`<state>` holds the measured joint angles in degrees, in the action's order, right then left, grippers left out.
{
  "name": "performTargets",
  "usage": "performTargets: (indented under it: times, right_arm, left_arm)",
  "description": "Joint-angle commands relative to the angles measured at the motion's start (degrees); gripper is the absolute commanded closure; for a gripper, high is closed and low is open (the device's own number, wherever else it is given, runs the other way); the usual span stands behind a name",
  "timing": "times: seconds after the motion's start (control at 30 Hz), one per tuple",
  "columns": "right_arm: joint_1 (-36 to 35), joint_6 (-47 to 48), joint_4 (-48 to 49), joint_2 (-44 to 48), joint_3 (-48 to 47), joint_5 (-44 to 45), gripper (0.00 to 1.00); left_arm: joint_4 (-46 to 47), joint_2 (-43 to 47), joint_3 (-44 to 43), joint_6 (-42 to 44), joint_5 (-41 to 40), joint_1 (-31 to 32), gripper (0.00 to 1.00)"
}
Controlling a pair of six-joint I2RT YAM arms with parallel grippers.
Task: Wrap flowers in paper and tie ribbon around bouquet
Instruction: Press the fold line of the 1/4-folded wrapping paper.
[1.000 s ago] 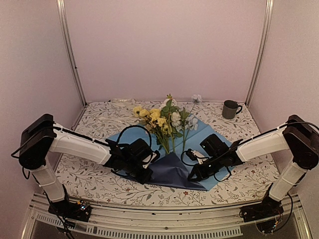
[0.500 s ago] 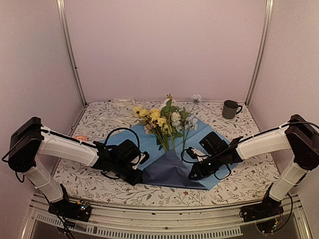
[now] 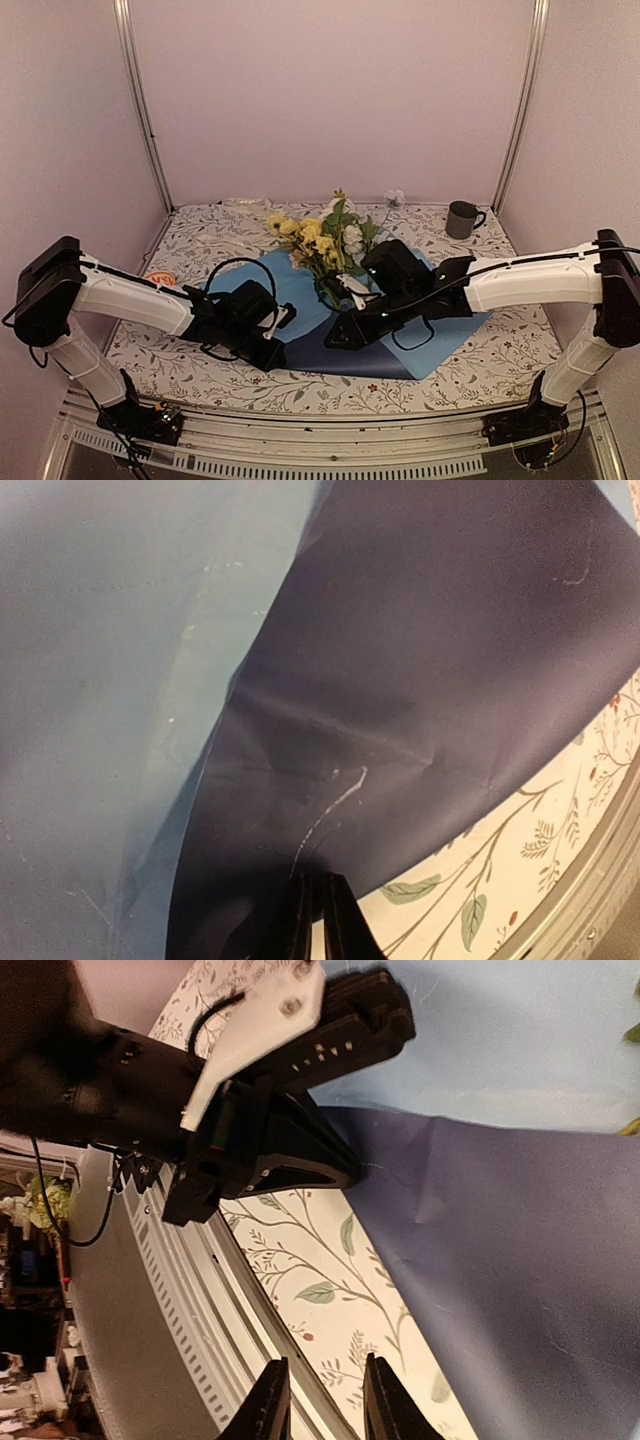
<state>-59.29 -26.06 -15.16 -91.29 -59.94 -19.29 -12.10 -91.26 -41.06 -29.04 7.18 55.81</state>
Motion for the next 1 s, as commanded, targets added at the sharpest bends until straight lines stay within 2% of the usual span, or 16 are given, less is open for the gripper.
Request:
performTargets:
  times: [0.0, 0.07, 0.1, 0.27, 0.43, 0.53, 0.63, 0.77, 0.97]
  right_arm:
    - [-0.3, -4.0, 6.6, -11.5, -4.9, -10.8, 0.78]
    - [-0.4, -4.5, 6.8, -15.8, -8.2, -13.0, 0.80]
    - [-0.4, -4.6, 5.7, -18.4, -10.6, -14.7, 0.86]
    - [-0.8, -6.0, -4.7, -28.0, -19.1, -14.5, 0.97]
    - [-1.0, -6.9, -9.6, -31.3, -20.5, -14.5, 0.98]
    - [-1.8, -6.0, -16.7, -34.4, -23.4, -11.2, 0.98]
    - [-2.2, -5.2, -22.6, -35.2, -23.9, -7.0, 1.00]
    - [-2.3, -6.9, -21.1, -31.4, -18.7, -6.0, 1.00]
    - [-2.2, -7.4, -23.3, -29.5, -16.5, -3.0, 1.00]
  left_arm:
    - [-3.0, -1.9, 2.8, -0.7, 1.7, -0.3, 0.93]
    - [-2.5, -1.7, 3.0, -0.6, 2.0, -0.4, 0.93]
    - [-2.2, -1.7, 3.1, -0.7, 2.1, -0.4, 0.93]
    - [-1.6, -1.4, 3.3, -0.2, 2.3, -0.6, 0.93]
    - [-1.2, -0.7, 4.0, 0.3, 2.6, -1.3, 0.93]
    - [-1.2, -0.1, 4.0, 0.8, 3.0, -1.6, 0.93]
    - [-1.1, 0.9, 4.6, 0.8, 2.8, -1.9, 0.93]
    - [-0.3, 2.0, 5.8, 1.0, 2.9, -2.4, 0.93]
    - [-0.2, 2.1, 6.5, 1.6, 2.6, -2.9, 0.93]
